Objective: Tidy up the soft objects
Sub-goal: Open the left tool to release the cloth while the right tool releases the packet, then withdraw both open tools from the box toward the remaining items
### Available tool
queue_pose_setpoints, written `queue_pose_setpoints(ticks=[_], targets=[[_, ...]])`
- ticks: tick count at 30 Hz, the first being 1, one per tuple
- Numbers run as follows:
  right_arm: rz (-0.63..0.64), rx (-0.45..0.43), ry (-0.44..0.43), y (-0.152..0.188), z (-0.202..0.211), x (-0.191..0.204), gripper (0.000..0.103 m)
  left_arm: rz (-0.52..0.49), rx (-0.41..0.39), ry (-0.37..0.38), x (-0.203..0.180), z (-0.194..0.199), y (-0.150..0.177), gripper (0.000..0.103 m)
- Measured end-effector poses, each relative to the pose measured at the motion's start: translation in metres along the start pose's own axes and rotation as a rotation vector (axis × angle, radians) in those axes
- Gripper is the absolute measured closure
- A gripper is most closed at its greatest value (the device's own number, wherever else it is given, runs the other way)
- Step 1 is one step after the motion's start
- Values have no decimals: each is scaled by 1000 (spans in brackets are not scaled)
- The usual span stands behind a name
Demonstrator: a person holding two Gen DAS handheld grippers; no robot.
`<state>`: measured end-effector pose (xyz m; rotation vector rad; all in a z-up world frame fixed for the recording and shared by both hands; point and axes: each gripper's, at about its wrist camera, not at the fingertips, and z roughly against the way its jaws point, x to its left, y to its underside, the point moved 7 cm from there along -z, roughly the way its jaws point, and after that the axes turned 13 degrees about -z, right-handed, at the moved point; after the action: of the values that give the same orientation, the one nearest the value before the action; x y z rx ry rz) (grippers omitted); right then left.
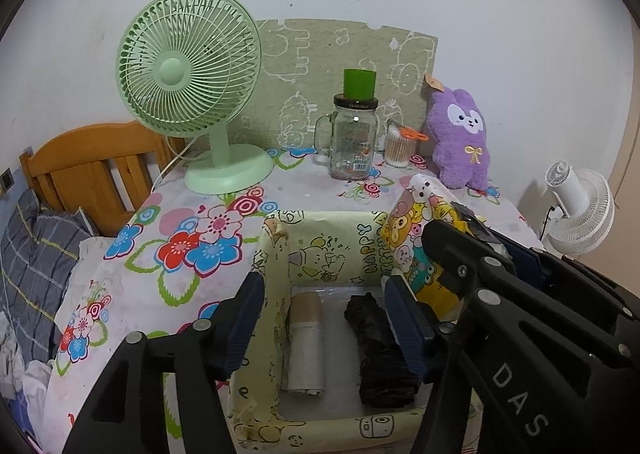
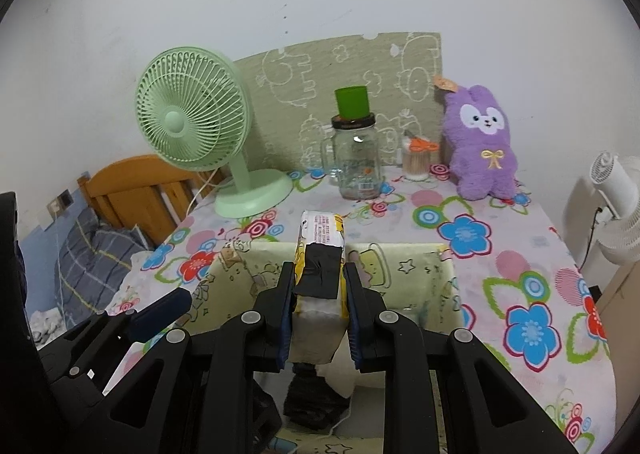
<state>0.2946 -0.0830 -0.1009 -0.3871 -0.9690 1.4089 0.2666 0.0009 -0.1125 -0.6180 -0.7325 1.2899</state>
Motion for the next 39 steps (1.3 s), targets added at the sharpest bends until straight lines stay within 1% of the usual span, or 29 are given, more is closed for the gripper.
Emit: queue_pose_setpoints(ticks=[1, 3, 4, 5, 7, 15, 25, 27, 31, 33, 39], targets=[[1, 5, -5, 1, -1, 1, 74, 3, 3, -2, 1, 0, 1, 37], [3, 6, -5, 1, -2, 2, 57, 7, 4, 1, 2, 0, 1, 32], [-3, -6, 1, 0, 0, 1, 39, 9, 2, 4, 2, 1, 1, 31], [-5, -15, 2, -1, 0, 1, 31, 10, -3, 7, 3, 3, 1, 30], [0, -21, -4, -2, 1, 4, 30, 8, -10, 9, 2, 6, 1, 26], [-13, -20, 6, 0, 10, -1, 27, -4, -18, 11, -2, 12, 1, 22], [-20, -38, 11, 1, 30, -4, 26, -14, -40, 9, -9, 27, 2, 19], [-19, -44, 12, 1, 35, -3, 26, -16, -42, 15, -11, 31, 2, 16], [-18, -57, 12, 1, 45, -2, 26, -19, -58, 11, -12, 40, 1, 15], [-18, -64, 13, 2, 51, -2, 25, -22, -65, 11, -14, 45, 1, 13], [-26, -76, 30, 3, 66, -2, 17, -32, -85, 10, -18, 59, 1, 9]])
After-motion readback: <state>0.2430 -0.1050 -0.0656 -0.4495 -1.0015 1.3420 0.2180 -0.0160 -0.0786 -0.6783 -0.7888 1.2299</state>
